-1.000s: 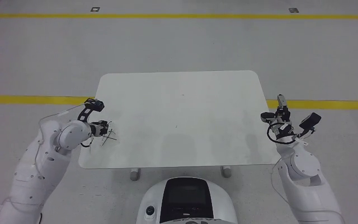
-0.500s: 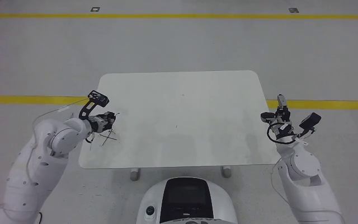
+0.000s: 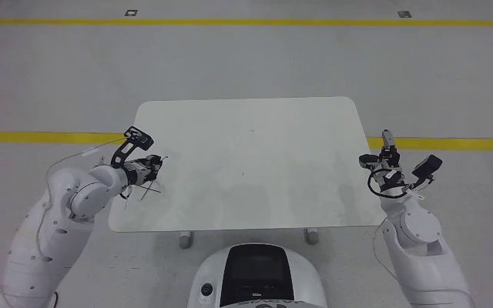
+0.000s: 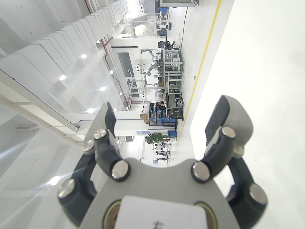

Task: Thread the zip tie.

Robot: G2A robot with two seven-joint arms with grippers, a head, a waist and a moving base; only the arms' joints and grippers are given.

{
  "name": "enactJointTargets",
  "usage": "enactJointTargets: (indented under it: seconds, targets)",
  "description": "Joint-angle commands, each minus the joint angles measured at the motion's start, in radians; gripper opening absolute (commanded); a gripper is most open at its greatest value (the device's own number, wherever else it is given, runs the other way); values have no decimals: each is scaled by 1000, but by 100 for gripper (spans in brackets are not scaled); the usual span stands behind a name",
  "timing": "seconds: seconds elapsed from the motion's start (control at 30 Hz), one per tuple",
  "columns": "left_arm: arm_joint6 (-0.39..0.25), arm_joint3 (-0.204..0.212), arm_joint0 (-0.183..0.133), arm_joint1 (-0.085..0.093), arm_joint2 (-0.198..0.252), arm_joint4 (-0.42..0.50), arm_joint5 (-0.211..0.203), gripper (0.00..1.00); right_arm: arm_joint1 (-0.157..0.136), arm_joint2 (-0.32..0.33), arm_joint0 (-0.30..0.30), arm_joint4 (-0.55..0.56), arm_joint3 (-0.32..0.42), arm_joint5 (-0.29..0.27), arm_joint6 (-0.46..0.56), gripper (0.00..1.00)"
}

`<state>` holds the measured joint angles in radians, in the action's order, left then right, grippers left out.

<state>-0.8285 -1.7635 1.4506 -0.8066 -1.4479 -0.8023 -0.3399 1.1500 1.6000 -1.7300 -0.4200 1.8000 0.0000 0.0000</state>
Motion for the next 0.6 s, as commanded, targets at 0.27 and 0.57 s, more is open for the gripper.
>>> enactJointTargets:
  seconds: [0.27, 0.57]
  targets:
    - [203, -68, -9, 60, 90, -63, 0, 0, 0, 0, 0, 0, 0, 0, 0, 100]
    - [342, -63, -16, 128, 196, -143, 0, 0, 0, 0, 0, 0, 0, 0, 0, 100]
